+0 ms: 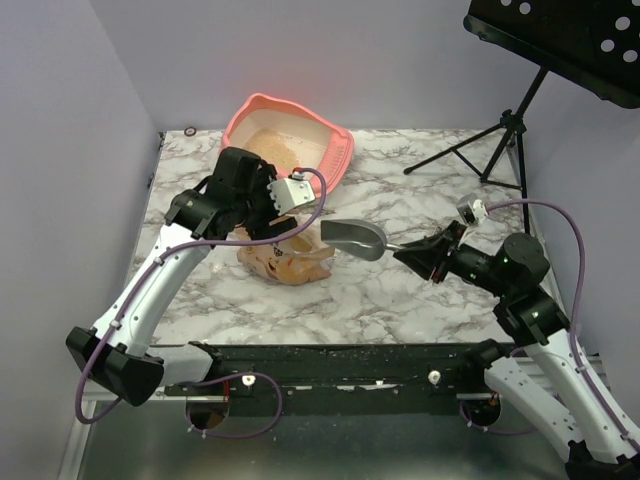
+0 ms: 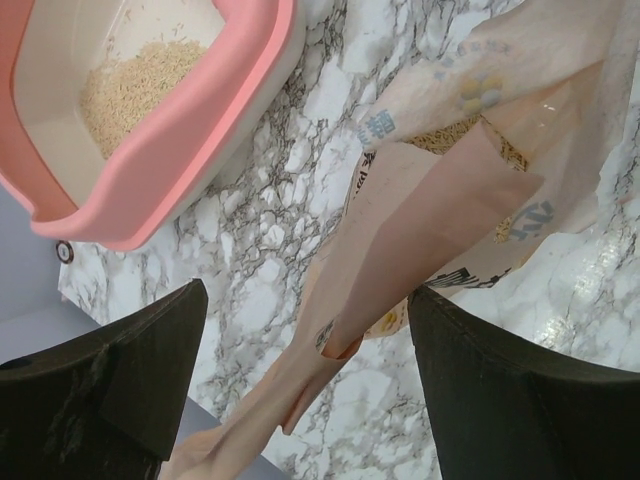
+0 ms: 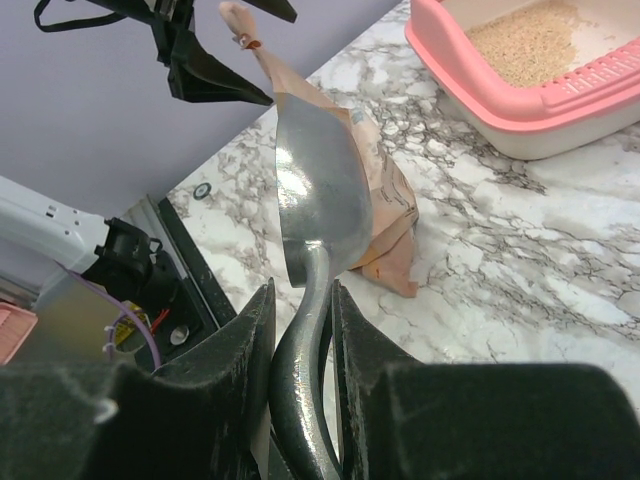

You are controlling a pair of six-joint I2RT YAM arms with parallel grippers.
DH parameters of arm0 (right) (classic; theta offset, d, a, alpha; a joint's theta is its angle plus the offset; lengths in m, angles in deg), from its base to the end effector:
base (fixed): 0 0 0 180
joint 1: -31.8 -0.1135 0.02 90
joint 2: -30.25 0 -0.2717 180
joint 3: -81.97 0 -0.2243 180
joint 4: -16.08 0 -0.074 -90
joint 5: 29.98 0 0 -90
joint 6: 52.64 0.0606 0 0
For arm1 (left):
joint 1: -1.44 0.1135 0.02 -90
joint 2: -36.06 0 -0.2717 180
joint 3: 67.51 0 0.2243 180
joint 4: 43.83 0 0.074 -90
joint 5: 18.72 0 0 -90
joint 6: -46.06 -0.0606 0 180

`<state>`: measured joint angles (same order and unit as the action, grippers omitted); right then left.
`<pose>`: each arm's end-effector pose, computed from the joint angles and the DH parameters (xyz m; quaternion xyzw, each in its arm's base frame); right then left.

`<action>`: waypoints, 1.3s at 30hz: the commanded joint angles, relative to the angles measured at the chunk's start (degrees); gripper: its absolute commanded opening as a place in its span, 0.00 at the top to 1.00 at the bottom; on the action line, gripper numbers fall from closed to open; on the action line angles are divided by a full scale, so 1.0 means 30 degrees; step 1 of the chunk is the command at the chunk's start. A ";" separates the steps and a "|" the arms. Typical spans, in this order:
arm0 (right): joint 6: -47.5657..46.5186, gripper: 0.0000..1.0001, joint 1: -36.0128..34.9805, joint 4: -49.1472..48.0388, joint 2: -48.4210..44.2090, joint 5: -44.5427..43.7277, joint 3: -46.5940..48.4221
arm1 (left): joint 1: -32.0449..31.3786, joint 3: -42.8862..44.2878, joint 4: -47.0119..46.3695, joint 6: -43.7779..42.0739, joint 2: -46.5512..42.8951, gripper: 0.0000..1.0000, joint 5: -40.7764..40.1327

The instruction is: Fill the litter box with clean litter

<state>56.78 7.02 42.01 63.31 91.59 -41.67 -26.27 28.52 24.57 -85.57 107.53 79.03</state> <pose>0.0991 0.0807 0.3447 -0.2202 0.6863 0.4323 0.5418 0.2037 -0.1162 0.3715 0.5439 0.7398 -0.0143 0.3958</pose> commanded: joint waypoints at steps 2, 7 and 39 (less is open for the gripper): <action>-0.0057 0.99 -0.0003 -0.0191 0.0668 0.0608 0.0360 | 0.0123 -0.0612 0.0010 -0.0362 -0.0118 0.14 0.1020; 0.0060 0.99 -0.0003 0.0395 0.1897 0.0462 0.1414 | 0.0123 -0.2604 -0.0985 -0.0071 -0.1172 0.25 0.1491; -0.0878 0.99 -0.3986 0.5669 0.9630 -0.2846 0.7918 | -0.5323 -0.6621 -0.4355 0.4791 -0.6387 1.00 -0.5660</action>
<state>53.78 -3.03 57.86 88.84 87.22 -21.54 -39.71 7.49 15.11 -75.28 91.31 62.35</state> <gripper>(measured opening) 0.307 0.017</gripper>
